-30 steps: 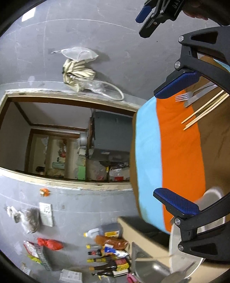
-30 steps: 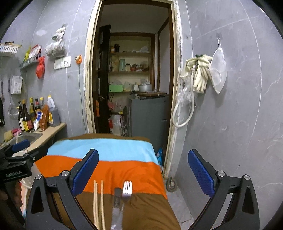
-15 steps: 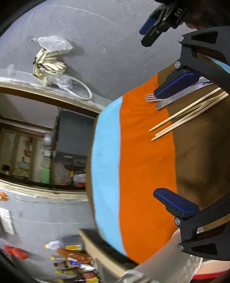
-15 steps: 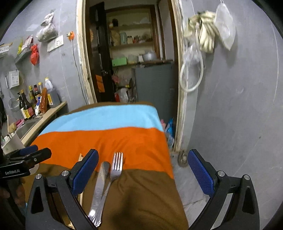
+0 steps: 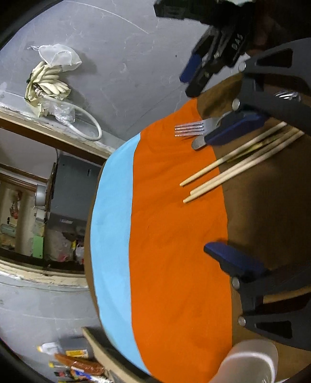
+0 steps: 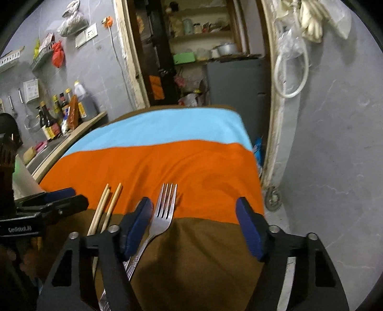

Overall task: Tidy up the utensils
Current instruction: 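Move both grippers back to the fork, knife and chopsticks on the blanket, then close the right gripper on the metal fork while the left gripper grasps a wooden chopstick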

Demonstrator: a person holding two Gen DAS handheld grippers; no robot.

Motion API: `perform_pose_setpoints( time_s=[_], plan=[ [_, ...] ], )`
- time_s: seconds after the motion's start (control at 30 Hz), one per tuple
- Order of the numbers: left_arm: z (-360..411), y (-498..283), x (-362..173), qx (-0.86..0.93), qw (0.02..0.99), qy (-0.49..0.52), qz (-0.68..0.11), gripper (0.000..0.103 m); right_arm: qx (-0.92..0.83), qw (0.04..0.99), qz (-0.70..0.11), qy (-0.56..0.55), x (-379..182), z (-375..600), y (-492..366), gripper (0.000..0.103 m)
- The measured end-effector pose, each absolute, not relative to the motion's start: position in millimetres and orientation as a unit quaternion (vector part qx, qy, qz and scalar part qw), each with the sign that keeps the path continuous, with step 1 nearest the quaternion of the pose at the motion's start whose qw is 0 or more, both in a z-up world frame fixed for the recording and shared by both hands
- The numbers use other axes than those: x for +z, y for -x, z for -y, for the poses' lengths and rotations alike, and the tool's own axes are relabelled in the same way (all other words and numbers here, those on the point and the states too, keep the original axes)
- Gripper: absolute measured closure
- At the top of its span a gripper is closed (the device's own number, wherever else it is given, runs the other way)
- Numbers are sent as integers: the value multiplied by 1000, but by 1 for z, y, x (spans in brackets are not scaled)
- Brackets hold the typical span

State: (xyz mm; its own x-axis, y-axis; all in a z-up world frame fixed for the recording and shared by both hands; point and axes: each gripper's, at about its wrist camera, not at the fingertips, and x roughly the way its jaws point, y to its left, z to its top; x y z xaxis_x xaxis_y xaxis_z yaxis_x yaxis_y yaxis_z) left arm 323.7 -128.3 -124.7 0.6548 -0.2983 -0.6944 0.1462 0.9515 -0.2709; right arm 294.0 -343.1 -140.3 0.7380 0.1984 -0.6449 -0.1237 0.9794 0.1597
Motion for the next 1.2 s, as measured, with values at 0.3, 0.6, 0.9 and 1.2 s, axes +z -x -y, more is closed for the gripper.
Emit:
perform_pose_setpoints(
  time_s=[0.3,0.6,0.9,1.2],
  plan=[
    [136,-344,-147,-163,875,120,-439,78,126,917,-373,-67,-155,339,-317,65],
    [124,-361,-161,-180,850,191,-456,90,163,893,-415,-59,-167,327,-340,71],
    [119,-360,-161,-180,847,207,-455,92,189,877,-434,-88,-182,332,-348,75],
    [105,-353,-163,-181,836,239,-460,92,189,876,-436,-86,-183,330,-348,75]
  ],
)
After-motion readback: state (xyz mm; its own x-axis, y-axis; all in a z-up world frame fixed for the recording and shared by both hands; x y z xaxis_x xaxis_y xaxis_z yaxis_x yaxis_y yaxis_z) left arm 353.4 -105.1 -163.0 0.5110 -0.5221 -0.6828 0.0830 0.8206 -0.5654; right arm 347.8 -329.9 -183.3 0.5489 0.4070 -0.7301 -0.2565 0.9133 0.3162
